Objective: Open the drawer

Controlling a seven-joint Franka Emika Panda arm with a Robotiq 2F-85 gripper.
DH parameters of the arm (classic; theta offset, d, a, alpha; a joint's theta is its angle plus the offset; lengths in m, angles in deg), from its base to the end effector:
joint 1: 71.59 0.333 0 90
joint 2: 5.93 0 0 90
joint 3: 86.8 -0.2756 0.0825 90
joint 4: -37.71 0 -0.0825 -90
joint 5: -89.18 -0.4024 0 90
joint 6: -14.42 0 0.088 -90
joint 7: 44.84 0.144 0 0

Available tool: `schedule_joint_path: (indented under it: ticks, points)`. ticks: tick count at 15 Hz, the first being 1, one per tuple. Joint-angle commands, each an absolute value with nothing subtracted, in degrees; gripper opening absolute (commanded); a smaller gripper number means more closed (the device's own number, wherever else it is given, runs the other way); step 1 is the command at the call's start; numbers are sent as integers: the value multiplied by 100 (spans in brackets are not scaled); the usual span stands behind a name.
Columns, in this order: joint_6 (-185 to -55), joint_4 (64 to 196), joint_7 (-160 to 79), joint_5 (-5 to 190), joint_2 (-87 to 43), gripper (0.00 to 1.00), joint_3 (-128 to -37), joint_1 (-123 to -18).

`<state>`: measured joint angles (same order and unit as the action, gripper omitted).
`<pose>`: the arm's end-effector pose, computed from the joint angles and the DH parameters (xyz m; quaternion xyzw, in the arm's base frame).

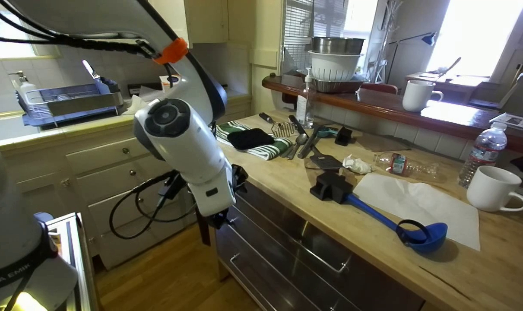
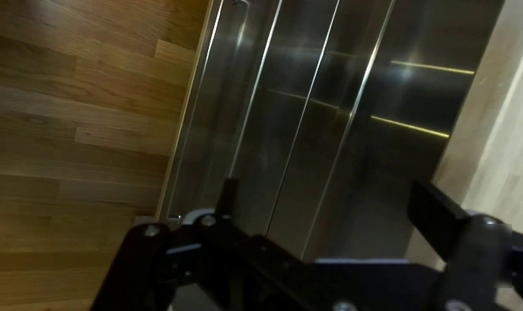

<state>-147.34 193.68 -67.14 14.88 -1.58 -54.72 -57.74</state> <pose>0.3807 -0.1563 0.1535 -0.8091 0.5283 -0.1383 0.2173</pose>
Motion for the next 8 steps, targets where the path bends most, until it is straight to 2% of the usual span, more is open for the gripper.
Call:
schedule_joint_path:
  ticks: [1,7,8]
  points:
    - [-14170,18825,-7434,452,-972,100,-5264,-5814]
    - [-13184,17994,-7895,-483,-2399,100,-5321,-6105]
    - [-13268,17902,-7871,-421,-2504,100,-6084,-6875]
